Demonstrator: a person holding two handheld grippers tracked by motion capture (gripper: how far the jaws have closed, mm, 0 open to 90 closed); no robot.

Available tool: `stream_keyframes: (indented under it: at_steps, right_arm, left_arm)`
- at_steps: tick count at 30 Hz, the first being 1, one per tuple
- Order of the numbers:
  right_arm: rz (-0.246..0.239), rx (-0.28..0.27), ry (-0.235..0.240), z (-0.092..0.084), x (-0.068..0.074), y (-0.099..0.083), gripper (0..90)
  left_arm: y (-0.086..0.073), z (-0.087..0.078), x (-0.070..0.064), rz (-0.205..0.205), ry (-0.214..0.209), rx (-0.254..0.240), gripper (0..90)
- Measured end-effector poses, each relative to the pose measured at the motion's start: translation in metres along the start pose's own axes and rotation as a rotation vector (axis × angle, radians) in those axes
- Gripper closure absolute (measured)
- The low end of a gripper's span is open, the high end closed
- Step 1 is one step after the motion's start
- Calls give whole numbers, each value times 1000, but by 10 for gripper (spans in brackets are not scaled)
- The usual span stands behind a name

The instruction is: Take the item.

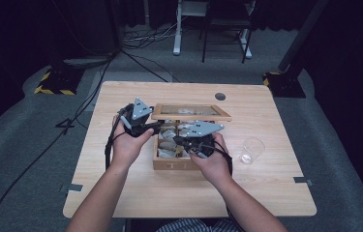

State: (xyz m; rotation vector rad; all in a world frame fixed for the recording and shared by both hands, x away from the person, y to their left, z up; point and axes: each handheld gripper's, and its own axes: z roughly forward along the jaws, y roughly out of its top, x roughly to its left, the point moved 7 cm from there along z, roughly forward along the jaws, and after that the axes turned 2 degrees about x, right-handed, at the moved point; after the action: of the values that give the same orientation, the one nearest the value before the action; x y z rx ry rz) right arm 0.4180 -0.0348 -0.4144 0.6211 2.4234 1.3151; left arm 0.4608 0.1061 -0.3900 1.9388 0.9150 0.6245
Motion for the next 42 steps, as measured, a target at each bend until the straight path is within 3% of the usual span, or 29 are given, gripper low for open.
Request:
stream_keyframes:
  at_steps: [12, 23, 34, 42]
  right_arm:
    - [-6, -3, -69, -38, -7, -1, 900]
    - [25, -31, -103, -73, -19, -9, 900]
    - [53, -55, -161, -110, -37, -17, 900]
    - [87, -60, -195, -127, -51, -27, 900]
  left_arm:
    - [0, 0, -1, 10, 9, 9, 459]
    - [0, 1, -1, 6, 11, 7, 458]
    - [0, 2, -1, 6, 13, 7, 452]
    - [0, 2, -1, 8, 17, 9, 450]
